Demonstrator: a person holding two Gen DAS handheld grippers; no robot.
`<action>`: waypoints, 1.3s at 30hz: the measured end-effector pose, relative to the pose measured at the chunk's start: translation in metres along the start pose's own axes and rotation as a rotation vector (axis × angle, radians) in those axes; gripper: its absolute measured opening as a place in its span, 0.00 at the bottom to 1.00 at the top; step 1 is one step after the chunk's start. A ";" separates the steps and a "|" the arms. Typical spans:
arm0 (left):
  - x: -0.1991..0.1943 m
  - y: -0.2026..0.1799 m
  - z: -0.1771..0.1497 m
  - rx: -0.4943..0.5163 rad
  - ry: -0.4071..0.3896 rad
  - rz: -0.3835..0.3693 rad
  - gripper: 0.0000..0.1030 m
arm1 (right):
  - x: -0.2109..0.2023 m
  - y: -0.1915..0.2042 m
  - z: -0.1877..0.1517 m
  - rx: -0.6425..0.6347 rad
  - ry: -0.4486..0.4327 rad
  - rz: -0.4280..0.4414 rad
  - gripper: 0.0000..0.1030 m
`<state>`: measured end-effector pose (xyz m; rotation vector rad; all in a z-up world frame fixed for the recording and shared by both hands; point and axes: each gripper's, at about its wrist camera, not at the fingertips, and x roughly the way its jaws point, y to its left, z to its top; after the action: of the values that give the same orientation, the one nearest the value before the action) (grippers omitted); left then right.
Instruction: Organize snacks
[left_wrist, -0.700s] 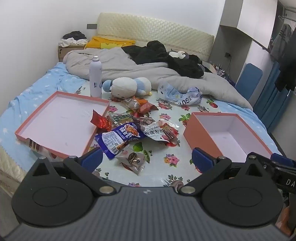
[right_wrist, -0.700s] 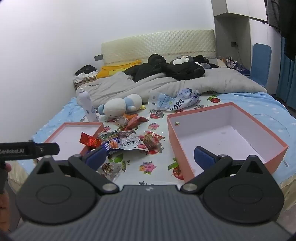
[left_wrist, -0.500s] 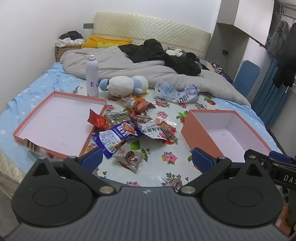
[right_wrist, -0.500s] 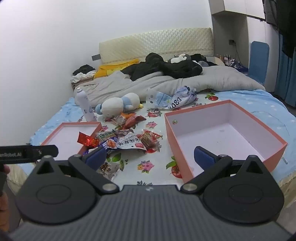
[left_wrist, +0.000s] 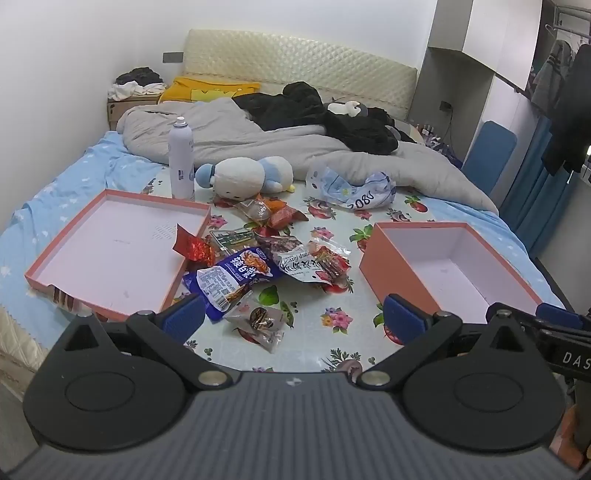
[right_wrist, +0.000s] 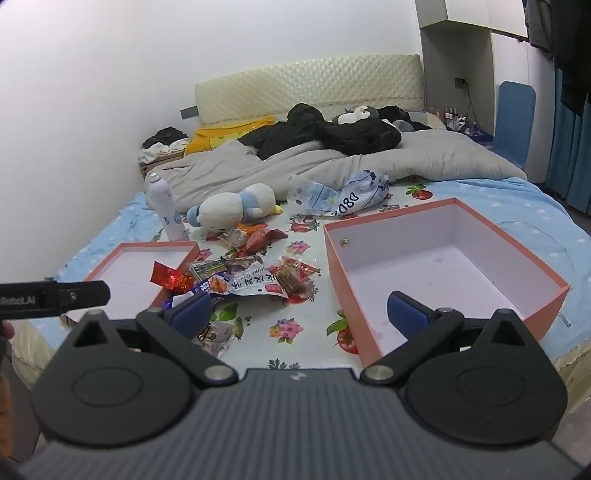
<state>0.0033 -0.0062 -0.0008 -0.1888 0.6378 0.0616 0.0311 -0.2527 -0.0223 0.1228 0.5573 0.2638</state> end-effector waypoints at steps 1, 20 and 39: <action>0.000 0.000 0.000 0.000 0.000 0.000 1.00 | 0.000 0.000 0.000 0.001 0.000 0.000 1.00; -0.002 -0.002 0.001 0.008 0.003 -0.006 1.00 | 0.002 0.000 -0.004 -0.009 0.008 -0.002 1.00; 0.001 -0.002 0.000 0.014 0.007 -0.021 1.00 | 0.008 -0.001 -0.010 0.008 0.027 -0.002 1.00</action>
<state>0.0041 -0.0078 -0.0008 -0.1820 0.6431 0.0359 0.0323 -0.2507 -0.0343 0.1266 0.5853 0.2612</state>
